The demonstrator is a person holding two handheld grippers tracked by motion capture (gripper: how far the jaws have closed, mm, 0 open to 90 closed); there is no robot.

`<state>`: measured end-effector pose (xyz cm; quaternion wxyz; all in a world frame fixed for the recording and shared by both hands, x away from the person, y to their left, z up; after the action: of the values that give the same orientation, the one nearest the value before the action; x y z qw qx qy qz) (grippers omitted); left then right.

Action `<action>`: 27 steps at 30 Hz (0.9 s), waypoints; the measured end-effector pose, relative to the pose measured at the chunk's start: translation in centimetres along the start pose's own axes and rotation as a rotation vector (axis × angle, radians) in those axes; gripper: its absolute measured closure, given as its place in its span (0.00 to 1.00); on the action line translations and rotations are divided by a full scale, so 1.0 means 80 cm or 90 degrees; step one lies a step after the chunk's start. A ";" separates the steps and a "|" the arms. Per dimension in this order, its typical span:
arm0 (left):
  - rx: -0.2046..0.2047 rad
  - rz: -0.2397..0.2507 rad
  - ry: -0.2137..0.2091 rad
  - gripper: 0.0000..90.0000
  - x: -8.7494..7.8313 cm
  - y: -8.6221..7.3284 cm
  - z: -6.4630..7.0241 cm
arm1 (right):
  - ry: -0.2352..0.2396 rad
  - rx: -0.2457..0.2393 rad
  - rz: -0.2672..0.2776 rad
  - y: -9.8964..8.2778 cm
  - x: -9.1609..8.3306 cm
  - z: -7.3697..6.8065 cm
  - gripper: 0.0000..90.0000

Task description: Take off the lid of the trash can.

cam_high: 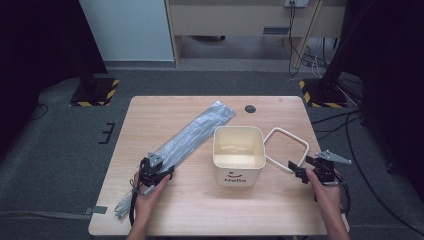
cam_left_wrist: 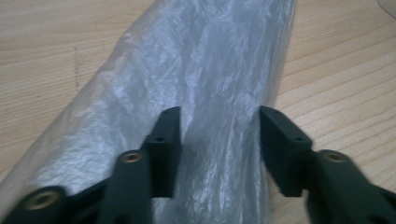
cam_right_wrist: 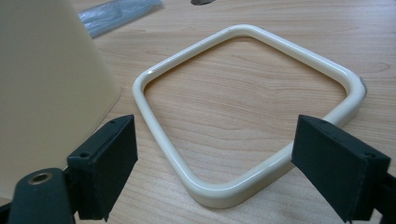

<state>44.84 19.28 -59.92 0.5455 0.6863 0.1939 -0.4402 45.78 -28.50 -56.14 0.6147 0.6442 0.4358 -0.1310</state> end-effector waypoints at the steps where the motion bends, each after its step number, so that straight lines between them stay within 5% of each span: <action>1: 0.001 0.002 0.005 0.61 -0.001 0.000 -0.001 | 0.000 0.000 0.000 0.000 0.000 0.000 0.19; 5: 0.015 0.005 0.042 0.76 -0.003 -0.002 -0.005 | 0.013 0.002 -0.004 -0.001 -0.001 -0.003 0.20; 12: 0.013 0.003 0.041 0.97 -0.006 -0.007 -0.012 | 0.015 0.001 0.000 0.000 -0.003 -0.001 0.20; 20: 0.001 0.060 0.044 1.00 -0.029 0.003 -0.019 | 0.009 -0.003 0.002 0.000 -0.004 0.002 0.19; 27: -0.007 0.075 0.040 1.00 -0.037 0.002 -0.022 | -0.011 -0.002 -0.002 0.010 0.001 0.001 0.14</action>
<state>44.02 21.46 -57.40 0.5679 0.7070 0.1730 -0.3844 46.43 -28.44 -55.73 0.6192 0.6415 0.4315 -0.1372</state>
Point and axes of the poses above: each handheld gripper's, and its own axes: x roughly forward along the jaws, y roughly out of its top, z roughly to its right, the point moved 10 cm from there along x, roughly forward along the jaws, and after that the axes turned 14 degrees about -z, right-handed, at the moved point
